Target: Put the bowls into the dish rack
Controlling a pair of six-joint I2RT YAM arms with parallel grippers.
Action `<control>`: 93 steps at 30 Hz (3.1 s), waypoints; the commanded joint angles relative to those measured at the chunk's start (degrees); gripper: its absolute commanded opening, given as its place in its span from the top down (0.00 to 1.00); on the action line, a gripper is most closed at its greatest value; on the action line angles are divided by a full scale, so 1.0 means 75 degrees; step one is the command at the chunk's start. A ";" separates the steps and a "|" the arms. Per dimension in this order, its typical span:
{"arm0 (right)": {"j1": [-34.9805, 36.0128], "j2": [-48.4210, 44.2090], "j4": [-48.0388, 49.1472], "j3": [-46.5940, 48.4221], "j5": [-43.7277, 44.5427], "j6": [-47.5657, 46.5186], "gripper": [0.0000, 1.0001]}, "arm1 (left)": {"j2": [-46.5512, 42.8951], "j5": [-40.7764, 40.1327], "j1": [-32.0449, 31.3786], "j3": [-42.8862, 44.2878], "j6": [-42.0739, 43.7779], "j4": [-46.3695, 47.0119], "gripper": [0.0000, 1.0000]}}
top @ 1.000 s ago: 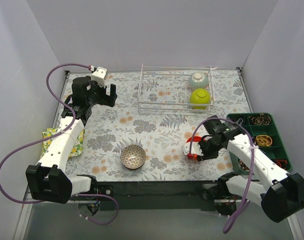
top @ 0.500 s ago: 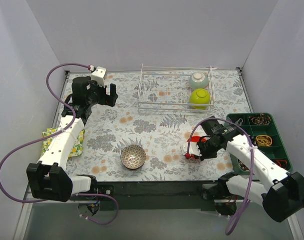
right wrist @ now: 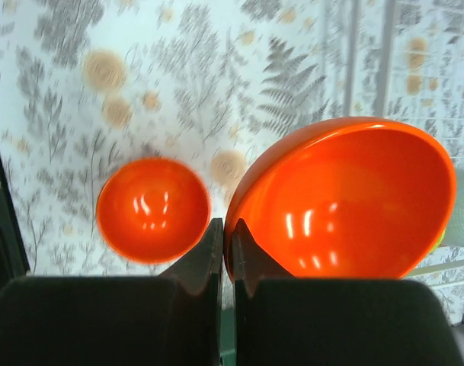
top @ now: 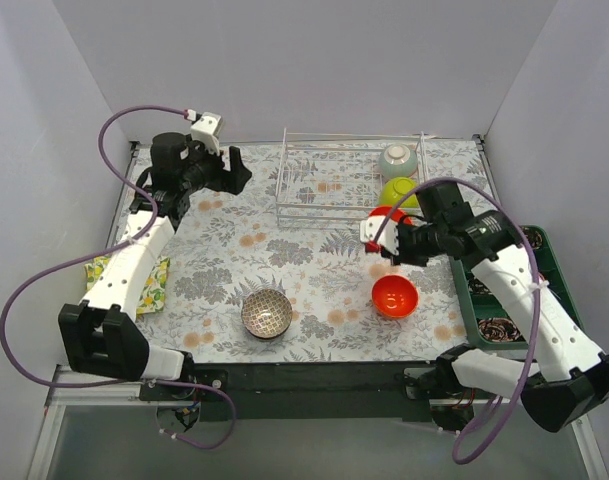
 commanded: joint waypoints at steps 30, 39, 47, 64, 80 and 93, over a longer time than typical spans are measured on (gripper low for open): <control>-0.1862 0.9043 1.3765 0.5005 -0.3003 1.3203 0.99 | 0.4175 -0.1319 -0.1590 0.3202 0.0687 -0.0731 1.00; -0.1862 1.0029 1.3776 0.5510 -0.2757 1.3378 0.99 | 0.4480 -0.1425 -0.1578 0.3342 0.0629 -0.0754 1.00; -0.1757 1.0440 1.3776 0.5709 -0.2780 1.3449 0.99 | 0.4808 -0.1401 -0.1590 0.3659 0.0618 -0.0860 1.00; -0.1674 1.0815 1.3753 0.5381 -0.2745 1.3543 0.99 | 0.4773 -0.1401 -0.1602 0.3577 0.0606 -0.0918 1.00; -0.1827 1.0547 1.3051 0.4750 -0.2138 1.3414 0.99 | 0.4621 -0.1554 -0.1789 0.3319 0.0664 -0.0884 1.00; -0.2213 0.9117 1.2628 0.2874 -0.1902 1.3133 0.75 | 0.4855 -0.1413 -0.2023 0.3213 0.0325 -0.0333 1.00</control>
